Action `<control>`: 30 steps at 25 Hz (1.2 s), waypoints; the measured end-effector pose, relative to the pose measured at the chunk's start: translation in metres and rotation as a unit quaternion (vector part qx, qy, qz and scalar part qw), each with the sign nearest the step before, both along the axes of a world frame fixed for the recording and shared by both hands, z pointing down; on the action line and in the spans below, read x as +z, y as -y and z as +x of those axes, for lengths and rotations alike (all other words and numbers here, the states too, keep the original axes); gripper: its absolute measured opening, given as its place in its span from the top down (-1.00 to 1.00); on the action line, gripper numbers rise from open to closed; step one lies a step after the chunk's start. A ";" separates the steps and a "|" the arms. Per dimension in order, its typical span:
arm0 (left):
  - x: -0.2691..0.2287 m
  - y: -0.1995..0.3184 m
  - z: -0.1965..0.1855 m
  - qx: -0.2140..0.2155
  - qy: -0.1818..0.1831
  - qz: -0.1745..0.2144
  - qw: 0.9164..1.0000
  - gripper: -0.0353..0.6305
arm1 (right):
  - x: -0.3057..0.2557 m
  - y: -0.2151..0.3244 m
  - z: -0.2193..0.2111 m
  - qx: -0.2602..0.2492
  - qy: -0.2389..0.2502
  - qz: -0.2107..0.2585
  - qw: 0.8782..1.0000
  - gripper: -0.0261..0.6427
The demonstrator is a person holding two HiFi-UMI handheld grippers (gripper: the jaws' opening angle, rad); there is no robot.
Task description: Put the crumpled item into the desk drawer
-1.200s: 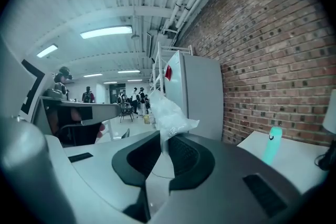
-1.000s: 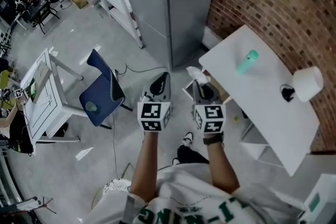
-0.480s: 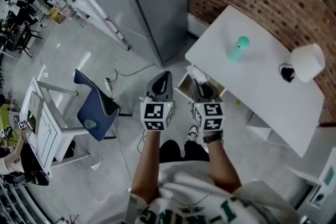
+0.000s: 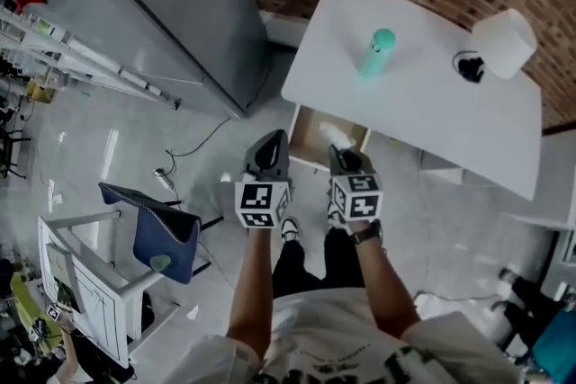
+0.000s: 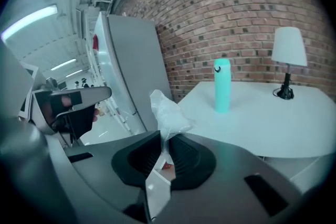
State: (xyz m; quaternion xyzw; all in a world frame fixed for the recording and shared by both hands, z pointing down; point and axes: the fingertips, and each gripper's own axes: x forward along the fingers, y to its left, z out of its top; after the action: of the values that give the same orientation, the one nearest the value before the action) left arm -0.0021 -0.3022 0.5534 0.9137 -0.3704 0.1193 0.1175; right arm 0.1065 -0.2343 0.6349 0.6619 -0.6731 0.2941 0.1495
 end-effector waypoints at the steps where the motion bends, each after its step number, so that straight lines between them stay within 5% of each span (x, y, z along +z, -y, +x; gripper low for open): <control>1: 0.009 0.002 0.002 0.008 0.005 -0.001 1.000 0.91 | 0.008 0.001 0.005 0.011 0.001 -0.005 1.000 0.81; 11: 0.084 0.000 0.011 0.068 0.007 -0.005 0.998 0.91 | 0.086 -0.002 0.019 0.034 -0.011 -0.050 0.998 0.81; 22: 0.171 0.020 0.022 0.087 -0.012 -0.028 0.996 0.91 | 0.185 0.024 0.013 0.001 -0.035 -0.064 0.997 0.81; 30: 0.221 0.035 0.036 0.113 -0.002 -0.007 0.994 0.91 | 0.253 0.048 0.018 -0.019 -0.041 -0.080 0.996 0.81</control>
State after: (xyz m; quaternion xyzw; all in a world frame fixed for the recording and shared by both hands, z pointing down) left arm 0.0341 -0.3369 0.7740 0.9490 -0.2637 0.1330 0.1100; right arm 0.1241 -0.2825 0.8875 0.6468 -0.6530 0.3164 0.2348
